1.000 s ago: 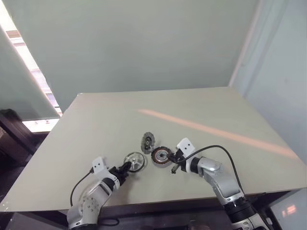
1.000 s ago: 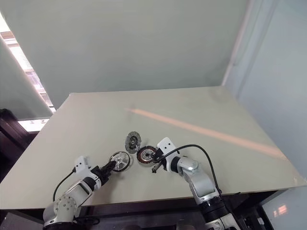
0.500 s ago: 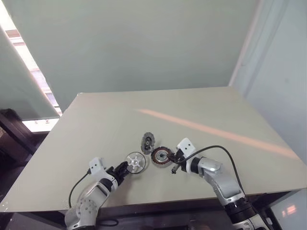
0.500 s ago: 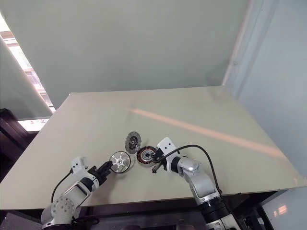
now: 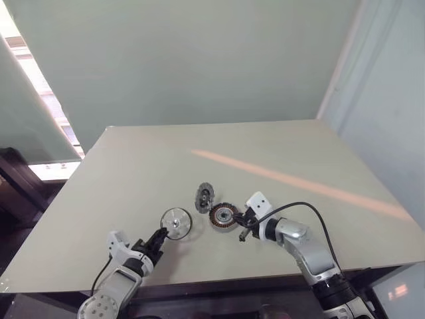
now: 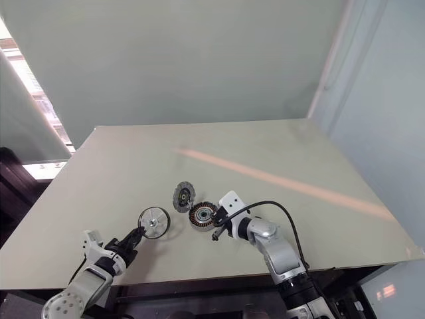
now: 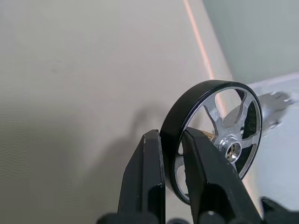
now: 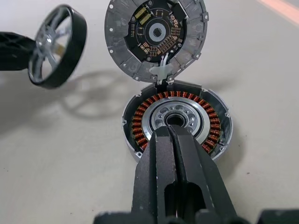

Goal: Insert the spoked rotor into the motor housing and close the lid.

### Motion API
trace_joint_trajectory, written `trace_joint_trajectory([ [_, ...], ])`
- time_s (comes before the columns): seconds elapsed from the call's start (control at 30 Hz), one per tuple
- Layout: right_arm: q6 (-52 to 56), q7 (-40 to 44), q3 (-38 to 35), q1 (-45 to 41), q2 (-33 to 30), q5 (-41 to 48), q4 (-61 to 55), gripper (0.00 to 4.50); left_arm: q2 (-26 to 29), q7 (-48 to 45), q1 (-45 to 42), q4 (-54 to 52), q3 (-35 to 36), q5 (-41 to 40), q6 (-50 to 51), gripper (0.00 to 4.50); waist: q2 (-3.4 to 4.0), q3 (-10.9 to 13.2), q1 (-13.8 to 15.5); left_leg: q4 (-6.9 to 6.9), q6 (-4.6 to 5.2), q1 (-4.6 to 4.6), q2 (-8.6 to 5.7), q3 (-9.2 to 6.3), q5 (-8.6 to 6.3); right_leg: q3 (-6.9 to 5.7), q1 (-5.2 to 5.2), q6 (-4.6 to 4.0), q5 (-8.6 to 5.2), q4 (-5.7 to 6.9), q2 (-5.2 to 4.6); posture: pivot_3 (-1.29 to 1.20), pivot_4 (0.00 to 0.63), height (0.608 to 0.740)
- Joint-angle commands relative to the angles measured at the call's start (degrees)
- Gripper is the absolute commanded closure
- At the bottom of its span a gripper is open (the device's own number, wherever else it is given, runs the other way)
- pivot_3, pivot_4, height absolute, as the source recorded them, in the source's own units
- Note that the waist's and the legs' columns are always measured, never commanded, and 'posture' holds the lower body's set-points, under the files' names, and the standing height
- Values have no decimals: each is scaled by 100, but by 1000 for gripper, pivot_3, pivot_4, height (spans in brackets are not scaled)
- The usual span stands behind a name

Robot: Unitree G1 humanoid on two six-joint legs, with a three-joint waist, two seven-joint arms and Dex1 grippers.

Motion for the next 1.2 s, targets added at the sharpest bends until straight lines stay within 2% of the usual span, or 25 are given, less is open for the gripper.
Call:
trace_joint_trajectory([
  [0.03,-102,-6,-84,-35,-24,117,-165,4500,-12,218,149,-558,-170,-438,267,4243,-2,2,0,0,0,0,0,0,0,0,0,0,0,0,0,0,0,740],
  [0.23,-13,12,-150,20,-188,133,-242,4500,-32,521,414,-1152,-622,-834,498,4243,-10,9,2,1,-3,-2,0,-2,-1,-2,-2,-1,-1,0,0,0,0,740],
  [0.57,122,389,-245,322,-1055,137,-620,4500,-205,1314,-2,-1667,-1446,-821,293,4243,-14,12,3,3,-3,-5,-2,1,-1,0,0,-2,-1,-1,0,0,0,740],
  [0.83,210,274,-284,498,-1138,171,-779,4500,-467,2044,-586,-1442,-1937,-373,90,4243,-19,16,4,4,-2,-3,-3,7,-1,5,1,-1,-1,0,0,0,0,740],
  [1.2,251,156,-206,499,-1048,147,-810,4500,-771,2156,-1206,-679,-2170,328,-164,4243,-22,17,5,6,-2,-6,-6,8,0,7,1,-1,0,-1,1,0,0,740],
])
